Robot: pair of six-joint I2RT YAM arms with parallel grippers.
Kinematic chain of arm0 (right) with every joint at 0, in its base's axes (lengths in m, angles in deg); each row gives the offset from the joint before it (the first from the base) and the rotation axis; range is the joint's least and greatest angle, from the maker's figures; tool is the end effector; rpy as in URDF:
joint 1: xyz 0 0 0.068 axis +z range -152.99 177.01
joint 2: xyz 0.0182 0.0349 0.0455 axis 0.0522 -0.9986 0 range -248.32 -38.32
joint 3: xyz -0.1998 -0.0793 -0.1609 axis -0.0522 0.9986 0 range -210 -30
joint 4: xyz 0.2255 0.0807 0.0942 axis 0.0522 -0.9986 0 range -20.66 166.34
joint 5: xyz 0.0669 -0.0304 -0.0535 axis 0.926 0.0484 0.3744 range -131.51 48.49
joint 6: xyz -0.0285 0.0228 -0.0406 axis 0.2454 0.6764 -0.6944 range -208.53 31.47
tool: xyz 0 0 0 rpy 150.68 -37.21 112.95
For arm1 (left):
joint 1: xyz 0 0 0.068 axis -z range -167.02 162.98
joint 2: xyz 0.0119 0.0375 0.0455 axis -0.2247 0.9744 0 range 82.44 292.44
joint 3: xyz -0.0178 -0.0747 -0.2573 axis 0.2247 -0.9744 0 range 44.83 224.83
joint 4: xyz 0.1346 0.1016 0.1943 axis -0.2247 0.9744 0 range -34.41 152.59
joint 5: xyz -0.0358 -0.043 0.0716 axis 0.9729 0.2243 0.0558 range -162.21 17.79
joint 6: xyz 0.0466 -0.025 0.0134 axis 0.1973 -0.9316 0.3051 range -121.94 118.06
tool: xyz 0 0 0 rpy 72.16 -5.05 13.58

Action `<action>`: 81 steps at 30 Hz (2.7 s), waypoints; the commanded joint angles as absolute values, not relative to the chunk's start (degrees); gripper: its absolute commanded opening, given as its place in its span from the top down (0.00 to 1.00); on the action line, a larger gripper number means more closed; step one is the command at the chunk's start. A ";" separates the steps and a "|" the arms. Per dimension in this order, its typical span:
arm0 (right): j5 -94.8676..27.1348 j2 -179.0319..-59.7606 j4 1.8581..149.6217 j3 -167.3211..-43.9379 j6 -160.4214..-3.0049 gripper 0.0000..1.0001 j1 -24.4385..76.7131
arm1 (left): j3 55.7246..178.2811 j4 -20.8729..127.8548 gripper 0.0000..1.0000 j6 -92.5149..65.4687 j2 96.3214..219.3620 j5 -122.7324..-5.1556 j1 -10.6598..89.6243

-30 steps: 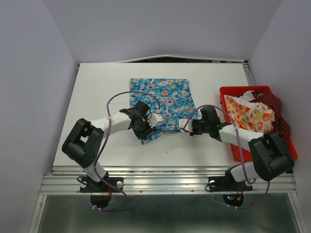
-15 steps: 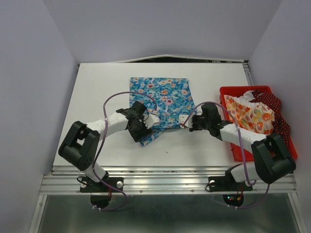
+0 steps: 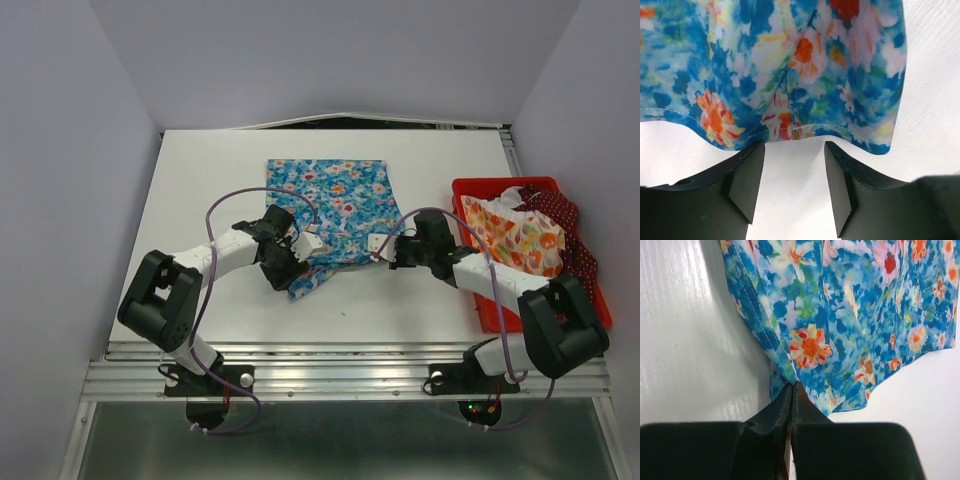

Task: Fold and stack the skirts
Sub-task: Flatten the skirt out

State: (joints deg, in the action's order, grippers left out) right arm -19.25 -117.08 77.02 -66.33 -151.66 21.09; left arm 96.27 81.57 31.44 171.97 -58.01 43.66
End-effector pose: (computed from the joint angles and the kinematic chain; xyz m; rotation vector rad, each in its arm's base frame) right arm 0.2390 0.1221 0.1782 -1.6782 1.4775 0.0794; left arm 0.2466 -0.1567 0.1734 1.4792 2.2205 -0.3174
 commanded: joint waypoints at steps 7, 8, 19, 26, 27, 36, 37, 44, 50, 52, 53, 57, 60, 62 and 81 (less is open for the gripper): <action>-19.10 -116.54 77.04 -68.84 -151.02 0.99 21.53 | 98.36 80.56 0.45 31.81 171.99 -55.68 43.74; -19.18 -116.54 77.04 -68.84 -151.02 0.99 21.53 | 98.19 80.29 0.45 31.72 172.43 -55.68 43.74; -20.15 -116.54 76.51 -69.11 -150.58 0.99 21.53 | 96.25 77.40 0.67 31.10 178.06 -60.07 44.36; -25.68 -115.49 76.51 -70.95 -148.03 0.99 21.53 | 96.33 81.95 1.00 31.02 166.92 -62.27 42.43; -26.38 -115.31 75.47 -72.17 -147.94 0.99 21.53 | 98.08 82.92 1.00 31.54 165.25 -64.10 41.56; -35.61 -115.92 71.86 -85.35 -146.89 0.99 21.53 | 108.98 79.95 1.00 38.39 146.87 -83.00 39.44; -36.05 -116.18 71.59 -86.85 -146.71 0.99 21.53 | 109.52 79.42 1.00 38.40 146.16 -83.62 39.44; -39.40 -118.12 65.62 -103.54 -144.34 0.99 21.53 | 113.30 72.56 1.00 38.84 141.68 -91.88 39.35; -34.75 -115.23 53.51 -115.50 -142.76 0.99 21.53 | 118.57 70.80 1.00 37.08 136.68 -95.49 39.35; -33.69 -113.38 51.12 -116.48 -142.49 0.99 22.15 | 119.71 70.80 1.00 36.99 134.65 -95.32 39.35; -32.47 -112.33 49.11 -117.35 -141.97 0.99 22.67 | 120.06 71.06 1.00 36.99 132.38 -94.89 39.35; -30.09 -107.05 45.14 -120.43 -139.42 0.99 24.08 | 121.82 73.52 1.00 37.08 126.39 -89.71 39.35; -26.85 -104.51 41.98 -124.19 -136.52 0.99 24.61 | 121.56 76.15 1.00 37.61 120.77 -81.92 39.35; -24.04 -103.80 38.48 -126.40 -134.25 0.99 24.61 | 121.47 77.65 1.00 37.61 116.65 -78.20 39.35; -32.97 -112.12 52.94 -103.04 -125.35 0.99 24.61 | 101.27 65.02 1.00 36.28 126.62 -84.42 38.47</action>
State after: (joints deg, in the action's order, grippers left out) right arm -19.11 -107.18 44.81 -105.63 -127.03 26.88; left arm 106.00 77.55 33.76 120.06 -72.65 39.83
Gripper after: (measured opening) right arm 0.019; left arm 0.036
